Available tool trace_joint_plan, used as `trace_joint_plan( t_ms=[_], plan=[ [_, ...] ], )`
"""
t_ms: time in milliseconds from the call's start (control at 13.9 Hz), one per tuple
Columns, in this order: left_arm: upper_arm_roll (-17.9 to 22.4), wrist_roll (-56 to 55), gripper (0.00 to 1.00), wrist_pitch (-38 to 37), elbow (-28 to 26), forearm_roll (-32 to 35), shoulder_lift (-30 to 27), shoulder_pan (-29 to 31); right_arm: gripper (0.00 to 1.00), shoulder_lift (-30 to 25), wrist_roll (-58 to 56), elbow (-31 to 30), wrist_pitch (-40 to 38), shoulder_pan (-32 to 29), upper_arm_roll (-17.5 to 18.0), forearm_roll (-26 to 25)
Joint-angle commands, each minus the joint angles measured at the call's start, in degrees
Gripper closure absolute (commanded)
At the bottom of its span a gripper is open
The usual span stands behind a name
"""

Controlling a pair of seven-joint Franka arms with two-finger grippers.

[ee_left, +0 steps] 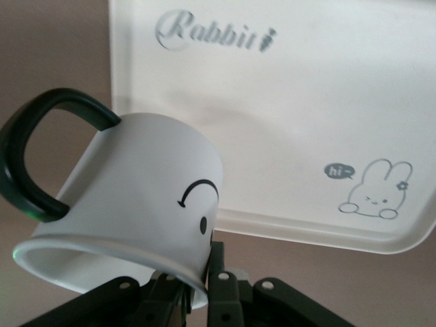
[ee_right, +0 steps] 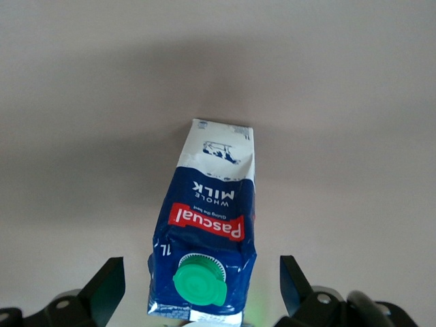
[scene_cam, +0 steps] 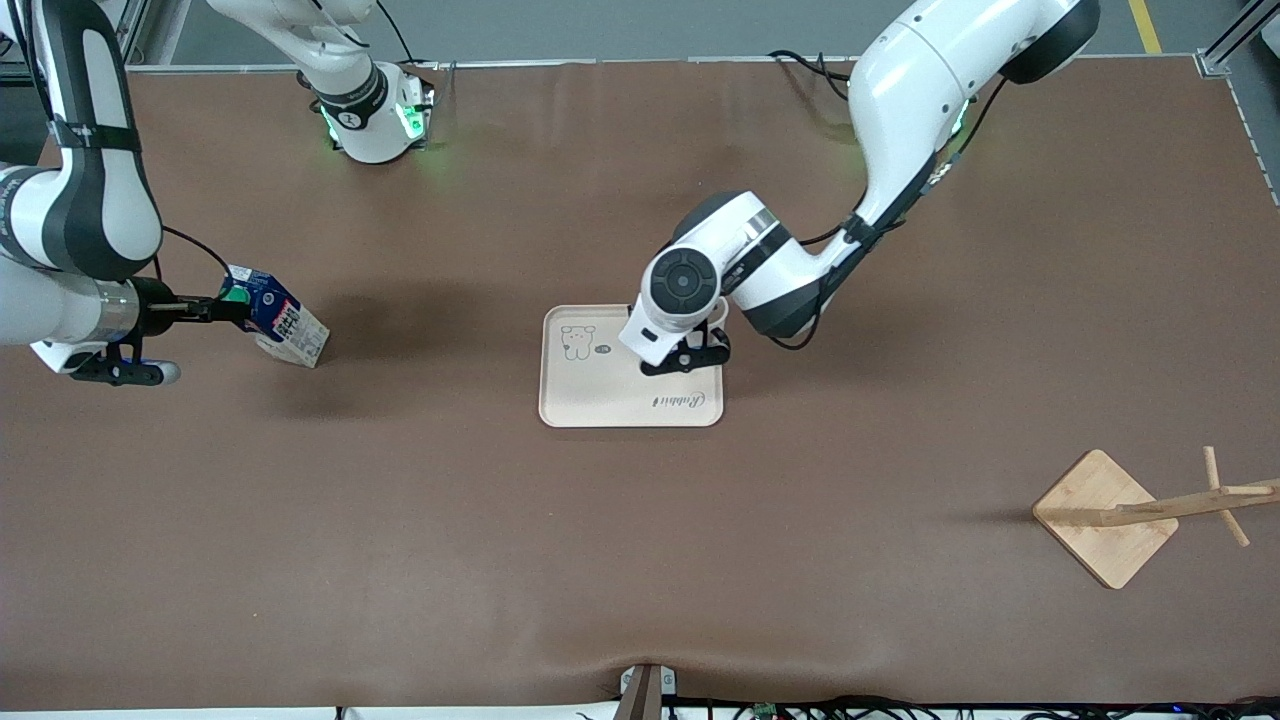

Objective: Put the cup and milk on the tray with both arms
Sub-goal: 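Carry the mug over the tray while the right gripper grasps the milk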

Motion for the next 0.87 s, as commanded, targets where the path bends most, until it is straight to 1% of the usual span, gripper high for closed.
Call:
trace_joint_plan(
  t_ms=[0,289,794],
  plan=[
    [0.42,-0.52,1.00,-1.76,2.96,-1.14,2.64,-0.73,0.00,-2.52,8.49,-3.96,0.47,2.78,0.26,-2.74],
    [0.42,-0.69,1.00,-1.85,2.97,-2.46,4.06,-0.73,0.00,-2.00,8.68,-4.41,1.44,2.70,0.26,-7.05],
    [0.77,-0.08,1.00,-1.94,3.05,-2.37,5.55,-0.73,0.00,-1.82,11.32,-4.85,1.18,2.44,0.26,-7.15]
  ],
)
